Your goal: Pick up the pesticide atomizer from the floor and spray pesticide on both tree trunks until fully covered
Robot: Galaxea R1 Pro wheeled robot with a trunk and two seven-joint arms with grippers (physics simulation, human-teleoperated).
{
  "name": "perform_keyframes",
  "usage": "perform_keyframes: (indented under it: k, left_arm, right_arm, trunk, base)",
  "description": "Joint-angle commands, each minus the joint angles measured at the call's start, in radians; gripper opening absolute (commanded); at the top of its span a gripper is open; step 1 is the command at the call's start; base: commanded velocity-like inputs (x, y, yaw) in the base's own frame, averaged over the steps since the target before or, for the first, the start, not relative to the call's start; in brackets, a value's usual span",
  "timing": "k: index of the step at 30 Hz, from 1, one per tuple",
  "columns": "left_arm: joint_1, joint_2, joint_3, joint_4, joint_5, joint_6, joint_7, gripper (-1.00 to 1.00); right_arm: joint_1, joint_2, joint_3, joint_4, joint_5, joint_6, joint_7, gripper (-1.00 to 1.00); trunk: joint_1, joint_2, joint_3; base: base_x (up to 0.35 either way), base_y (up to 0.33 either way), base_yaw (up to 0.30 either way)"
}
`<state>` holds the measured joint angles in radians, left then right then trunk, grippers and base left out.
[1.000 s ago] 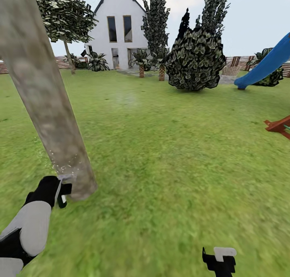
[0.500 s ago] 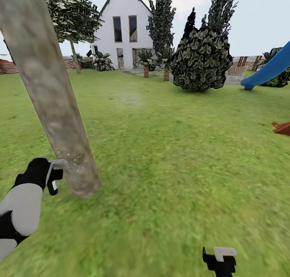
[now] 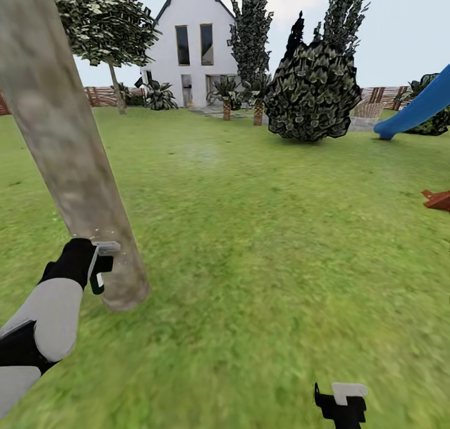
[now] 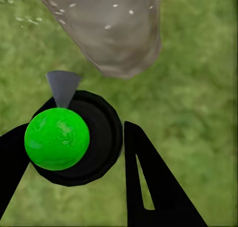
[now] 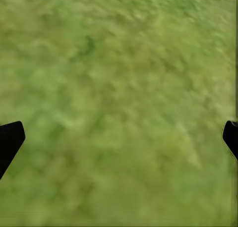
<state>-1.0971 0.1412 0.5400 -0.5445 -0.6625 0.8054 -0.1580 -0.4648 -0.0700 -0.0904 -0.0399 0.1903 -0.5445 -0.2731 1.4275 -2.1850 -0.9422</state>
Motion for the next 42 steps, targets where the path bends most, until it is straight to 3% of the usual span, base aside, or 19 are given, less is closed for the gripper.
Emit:
perform_keyframes:
  k: [1,15,30,39,42]
  left_arm:
    - [0.000,0.001,0.001,0.000,0.000,0.000,0.000,-1.00]
    - [0.004,0.008,0.005,0.001,0.000,-0.002,0.000,-1.00]
    - [0.005,0.009,0.006,0.001,0.000,0.000,0.001,-1.00]
    - [0.005,0.009,0.005,0.001,0.000,0.000,0.001,-1.00]
    - [0.014,0.029,0.005,0.003,0.001,-0.001,0.000,-1.00]
  right_arm:
    - [0.000,0.001,0.000,0.000,0.000,0.000,0.000,1.00]
    - [-0.001,0.002,0.000,0.000,0.000,0.000,0.000,1.00]
    - [0.000,0.003,0.000,0.001,0.000,0.000,0.000,1.00]
    - [0.000,0.003,0.000,0.001,0.000,0.000,0.000,1.00]
    - [0.000,0.003,0.001,0.001,0.000,0.000,0.000,1.00]
  trunk:
    - [0.000,0.000,0.000]
    - [0.000,0.000,0.000]
    - [0.000,0.000,0.000]
    - [0.000,0.000,0.000]
    - [0.000,0.000,0.000]
  base:
    - [0.002,-0.274,0.000]
    - [0.132,-0.237,0.196]
    - [0.219,-0.200,0.020]
    - [0.181,-0.225,0.259]
    - [0.179,-0.227,0.276]
